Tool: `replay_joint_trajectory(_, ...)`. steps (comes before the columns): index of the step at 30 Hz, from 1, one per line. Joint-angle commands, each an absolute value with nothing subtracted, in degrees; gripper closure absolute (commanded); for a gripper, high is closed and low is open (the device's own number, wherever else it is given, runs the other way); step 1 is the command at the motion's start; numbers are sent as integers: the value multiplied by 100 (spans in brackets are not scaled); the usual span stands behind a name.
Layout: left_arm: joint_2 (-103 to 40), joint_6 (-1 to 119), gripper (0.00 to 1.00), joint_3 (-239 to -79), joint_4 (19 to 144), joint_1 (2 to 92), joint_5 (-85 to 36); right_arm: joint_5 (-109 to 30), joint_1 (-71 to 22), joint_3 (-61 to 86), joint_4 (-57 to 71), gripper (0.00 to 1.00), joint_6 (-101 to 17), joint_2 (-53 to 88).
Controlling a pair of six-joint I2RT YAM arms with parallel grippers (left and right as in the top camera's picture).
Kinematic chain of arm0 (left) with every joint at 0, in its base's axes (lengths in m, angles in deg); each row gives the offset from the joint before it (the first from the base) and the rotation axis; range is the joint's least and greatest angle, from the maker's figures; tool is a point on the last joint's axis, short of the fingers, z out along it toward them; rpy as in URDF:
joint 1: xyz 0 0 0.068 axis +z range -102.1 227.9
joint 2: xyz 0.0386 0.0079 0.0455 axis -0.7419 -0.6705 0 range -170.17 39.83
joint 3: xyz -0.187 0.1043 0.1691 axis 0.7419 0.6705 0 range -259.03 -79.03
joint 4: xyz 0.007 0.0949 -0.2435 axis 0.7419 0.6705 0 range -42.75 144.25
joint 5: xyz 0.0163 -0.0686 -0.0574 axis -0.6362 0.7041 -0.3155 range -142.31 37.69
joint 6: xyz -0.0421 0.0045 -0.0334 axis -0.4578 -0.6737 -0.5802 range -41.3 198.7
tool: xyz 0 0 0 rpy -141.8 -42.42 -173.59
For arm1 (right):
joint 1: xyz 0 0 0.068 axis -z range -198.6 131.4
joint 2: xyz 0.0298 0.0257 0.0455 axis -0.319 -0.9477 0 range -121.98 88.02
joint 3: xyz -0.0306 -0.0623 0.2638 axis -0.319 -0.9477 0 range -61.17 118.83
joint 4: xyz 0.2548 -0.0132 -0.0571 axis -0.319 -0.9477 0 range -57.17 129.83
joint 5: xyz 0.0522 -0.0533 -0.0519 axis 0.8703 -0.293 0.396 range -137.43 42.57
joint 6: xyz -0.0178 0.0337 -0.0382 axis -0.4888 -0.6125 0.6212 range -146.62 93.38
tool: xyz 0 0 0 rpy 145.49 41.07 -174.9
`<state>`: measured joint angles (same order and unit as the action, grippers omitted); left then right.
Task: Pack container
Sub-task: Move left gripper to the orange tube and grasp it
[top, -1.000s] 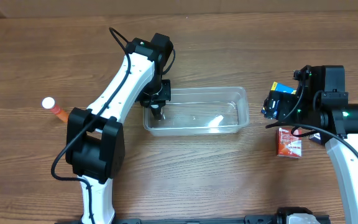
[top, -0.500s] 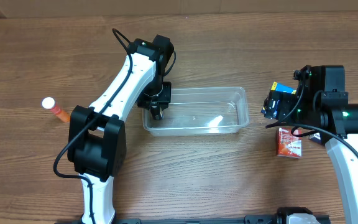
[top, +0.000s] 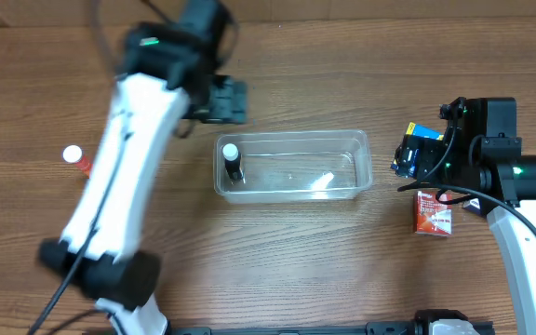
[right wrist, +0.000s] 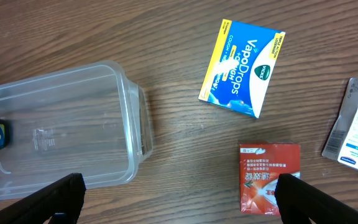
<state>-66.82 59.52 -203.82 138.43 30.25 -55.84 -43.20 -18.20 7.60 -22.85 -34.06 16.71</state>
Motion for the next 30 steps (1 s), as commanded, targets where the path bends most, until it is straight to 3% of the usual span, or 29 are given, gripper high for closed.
replay_joint_trajectory(1, -6041, 5716, 0, -20498, 14157, 4107, -5999, -4348, -1783, 941, -2252, 0, -3376, 1722)
replay_joint_trajectory(7, -5930, 5764, 0, -20404, 14112, 5945, -5455, -4346, -1783, 941, -2222, 0, -3376, 1722)
replay_joint_trajectory(11, -6166, 5998, 0, -20017, 13937, 6561, -5269, -4346, -1783, 941, -2219, 0, -3376, 1722)
replay_joint_trajectory(21, -7014, 6260, 0, -18745, 13093, 6915, -5271, -4346, -1783, 941, -2228, 0, -3376, 1722)
replay_joint_trajectory(30, -7814, 6352, 2, -18642, 12931, 7011, -5302, -4348, -1783, 941, -2248, 0, -3376, 1722)
